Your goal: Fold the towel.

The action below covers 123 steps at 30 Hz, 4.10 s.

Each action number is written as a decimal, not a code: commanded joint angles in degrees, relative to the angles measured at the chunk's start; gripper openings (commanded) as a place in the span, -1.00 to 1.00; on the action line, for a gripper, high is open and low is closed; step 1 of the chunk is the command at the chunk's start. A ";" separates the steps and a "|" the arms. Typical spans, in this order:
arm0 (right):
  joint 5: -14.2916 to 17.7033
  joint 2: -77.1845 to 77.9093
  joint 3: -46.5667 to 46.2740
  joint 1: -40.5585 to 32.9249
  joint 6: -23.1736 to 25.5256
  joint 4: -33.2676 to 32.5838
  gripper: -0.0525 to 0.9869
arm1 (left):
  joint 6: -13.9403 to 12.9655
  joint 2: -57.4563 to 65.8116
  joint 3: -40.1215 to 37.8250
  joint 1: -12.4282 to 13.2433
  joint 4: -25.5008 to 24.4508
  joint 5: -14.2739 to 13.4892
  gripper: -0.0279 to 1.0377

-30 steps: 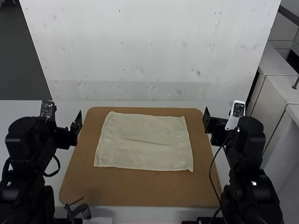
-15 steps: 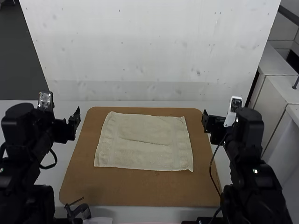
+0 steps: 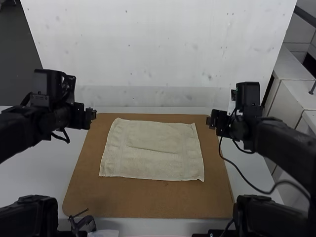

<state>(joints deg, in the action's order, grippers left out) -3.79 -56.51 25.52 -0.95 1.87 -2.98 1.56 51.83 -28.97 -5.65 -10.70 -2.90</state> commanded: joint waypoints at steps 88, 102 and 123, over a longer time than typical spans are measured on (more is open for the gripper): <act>13.99 -61.26 34.42 -11.97 -0.64 0.26 -0.86 | 7.84 70.16 -41.25 -7.09 -2.66 3.69 -0.92; 13.99 -52.03 31.61 -12.50 0.24 9.58 -0.86 | 10.65 55.13 -38.53 -8.85 -5.65 3.69 -0.92; 13.28 -39.47 22.38 -13.11 1.03 26.01 -0.86 | 10.39 37.81 -33.26 -9.12 -5.47 2.11 -0.92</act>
<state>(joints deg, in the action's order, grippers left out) 8.45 -98.10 47.88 -14.39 2.13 21.61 12.08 91.46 -62.13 -15.11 -17.02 0.36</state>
